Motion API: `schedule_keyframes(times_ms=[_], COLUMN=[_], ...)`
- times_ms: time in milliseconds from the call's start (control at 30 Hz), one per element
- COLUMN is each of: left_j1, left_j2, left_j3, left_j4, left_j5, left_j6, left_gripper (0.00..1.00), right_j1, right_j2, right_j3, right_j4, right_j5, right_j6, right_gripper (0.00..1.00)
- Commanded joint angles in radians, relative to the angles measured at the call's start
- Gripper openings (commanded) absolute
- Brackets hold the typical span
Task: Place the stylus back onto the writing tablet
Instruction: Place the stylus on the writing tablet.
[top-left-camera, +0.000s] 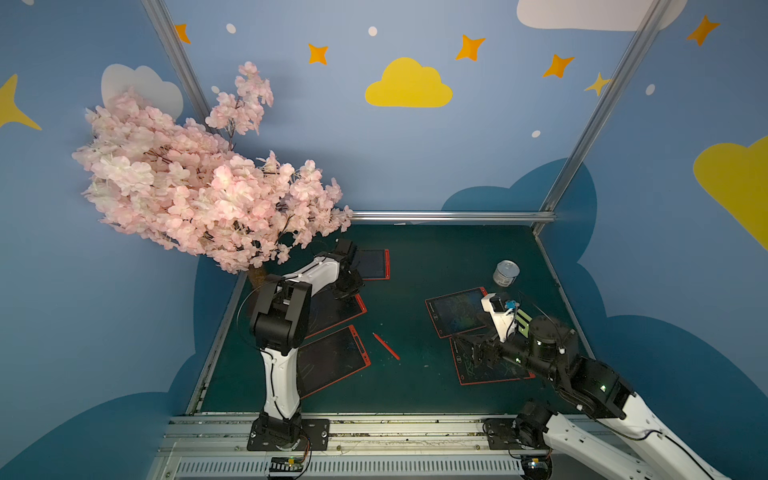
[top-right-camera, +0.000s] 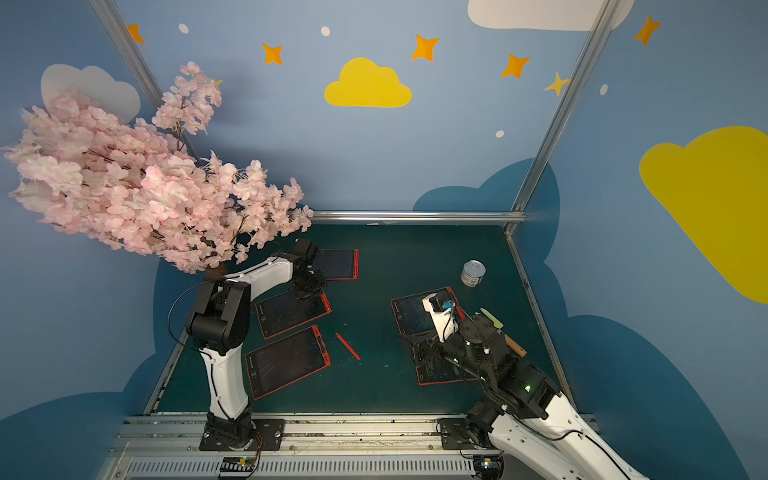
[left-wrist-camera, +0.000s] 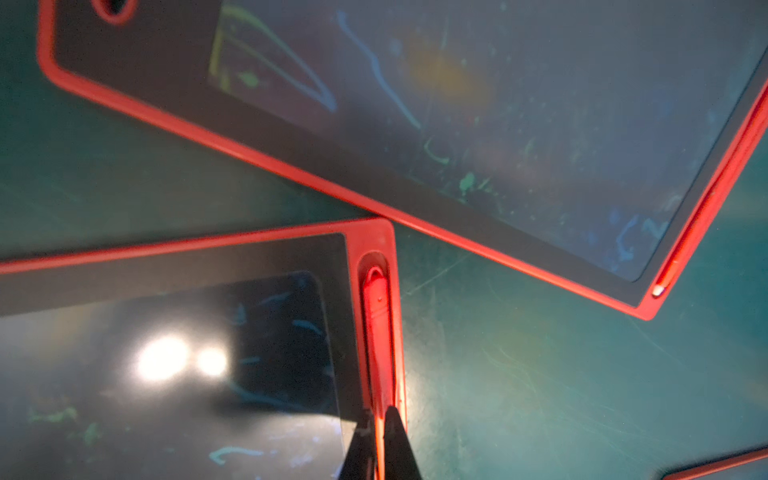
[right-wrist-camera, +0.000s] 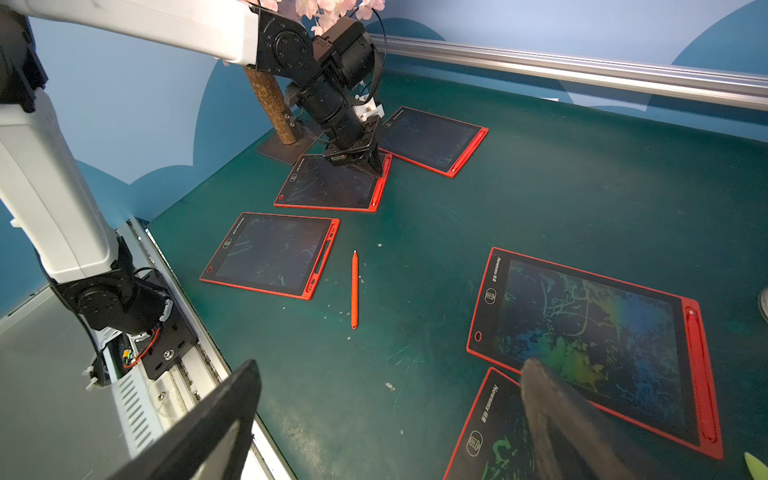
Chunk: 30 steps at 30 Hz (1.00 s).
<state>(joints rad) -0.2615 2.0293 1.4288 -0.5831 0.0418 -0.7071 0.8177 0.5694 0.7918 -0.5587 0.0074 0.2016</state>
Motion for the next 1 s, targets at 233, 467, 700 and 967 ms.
schedule_keyframes(times_ms=[233,467,700,967], left_j1=[0.005,-0.002,-0.016,-0.054], left_j2=[-0.002,-0.072,-0.189,-0.202], left_j3=[0.020,-0.041,-0.119,-0.091], left_j4=[-0.020,-0.031,-0.021,-0.057], left_j5=[-0.002,-0.004,0.017,0.050], left_j6=[0.003,0.102,0.227,0.489], left_gripper=[0.07,0.08,0.12,0.18], right_j1=[0.001,0.003,0.007,0.007], right_j2=[0.002,-0.003,0.030,0.037], right_j3=[-0.003,-0.006,-0.002,-0.002], right_j4=[-0.007,-0.011,-0.012,-0.015], right_j5=[0.009,-0.002,-0.030,-0.021], right_j6=[0.004,0.013,0.010,0.007], right_gripper=[0.97,0.97,0.96,0.96])
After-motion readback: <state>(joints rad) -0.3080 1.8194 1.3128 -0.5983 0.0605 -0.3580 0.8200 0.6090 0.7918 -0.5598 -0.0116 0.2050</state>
